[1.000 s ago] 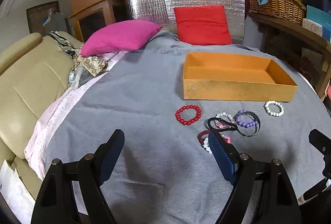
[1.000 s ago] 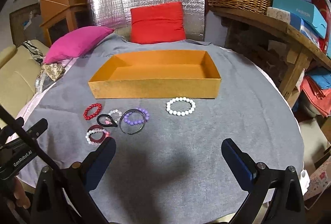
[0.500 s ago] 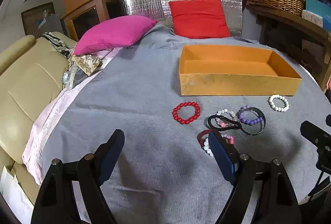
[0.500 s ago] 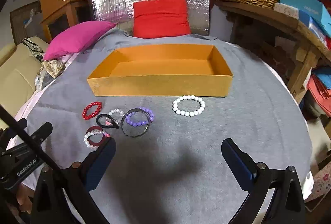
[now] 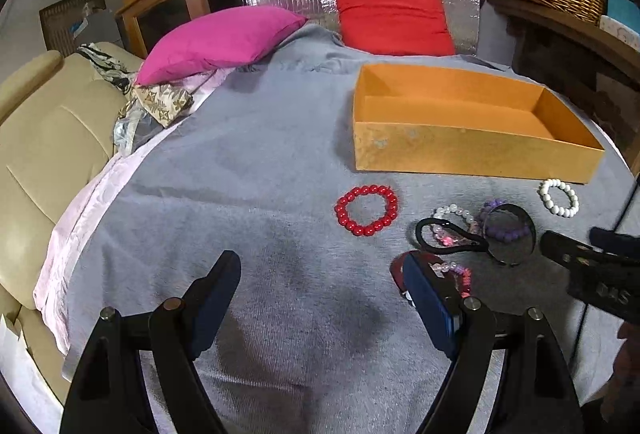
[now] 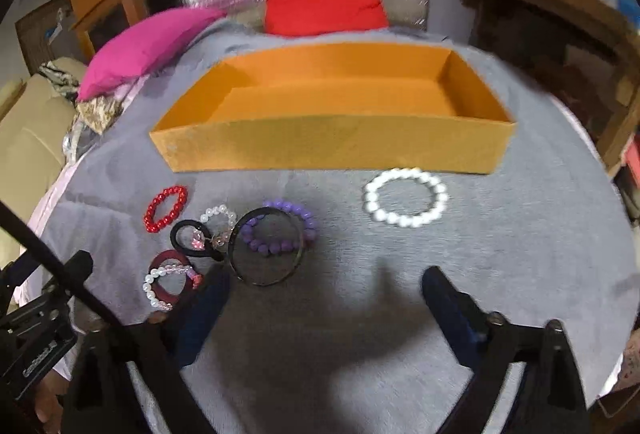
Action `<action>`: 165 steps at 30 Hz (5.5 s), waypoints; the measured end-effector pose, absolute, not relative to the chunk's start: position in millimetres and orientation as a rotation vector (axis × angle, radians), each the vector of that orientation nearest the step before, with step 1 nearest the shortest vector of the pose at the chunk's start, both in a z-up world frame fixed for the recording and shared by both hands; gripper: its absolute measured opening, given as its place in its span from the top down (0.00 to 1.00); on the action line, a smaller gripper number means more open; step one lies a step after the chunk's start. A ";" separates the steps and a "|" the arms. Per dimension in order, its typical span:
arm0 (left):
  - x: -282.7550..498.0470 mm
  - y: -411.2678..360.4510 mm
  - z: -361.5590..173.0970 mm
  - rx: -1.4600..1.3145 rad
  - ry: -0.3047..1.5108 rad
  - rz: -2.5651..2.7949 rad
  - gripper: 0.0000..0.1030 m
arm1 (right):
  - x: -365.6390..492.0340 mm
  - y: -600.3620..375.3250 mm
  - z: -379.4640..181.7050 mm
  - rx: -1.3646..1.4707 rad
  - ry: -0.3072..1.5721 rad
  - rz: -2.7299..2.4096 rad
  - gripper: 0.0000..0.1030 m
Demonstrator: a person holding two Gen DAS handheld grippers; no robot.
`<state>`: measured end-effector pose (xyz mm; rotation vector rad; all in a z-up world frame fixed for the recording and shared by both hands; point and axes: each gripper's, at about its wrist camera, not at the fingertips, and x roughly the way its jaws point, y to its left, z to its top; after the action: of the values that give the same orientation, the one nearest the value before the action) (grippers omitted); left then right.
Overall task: Organize jewelry
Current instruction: 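Grasp the silver bangle with the right tool while the left grasps the pink-white bead bracelet, then lower the bangle into the orange box with the right tool while the left drops its bracelet in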
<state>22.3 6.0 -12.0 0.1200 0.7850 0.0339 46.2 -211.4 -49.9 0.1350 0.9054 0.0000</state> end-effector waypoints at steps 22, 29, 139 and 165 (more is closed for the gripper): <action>39.6 11.5 -47.2 0.095 0.914 0.018 0.19 | 70.1 -245.8 -62.8 0.290 0.936 0.072 0.90; 46.8 0.5 -56.6 0.070 0.965 -0.050 0.19 | 63.7 -264.2 -63.0 0.385 0.940 0.108 0.87; 180.4 -84.9 -36.2 0.374 0.748 -0.082 0.81 | 184.1 -306.1 -45.0 0.169 0.788 -0.154 0.33; 96.0 -44.6 33.3 0.300 0.607 -0.045 0.58 | 107.1 -268.6 11.7 0.233 0.649 0.068 0.33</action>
<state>96.0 -44.6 33.3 0.3001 0.6073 -0.0452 107.1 -268.6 11.7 0.2330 0.6486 0.0685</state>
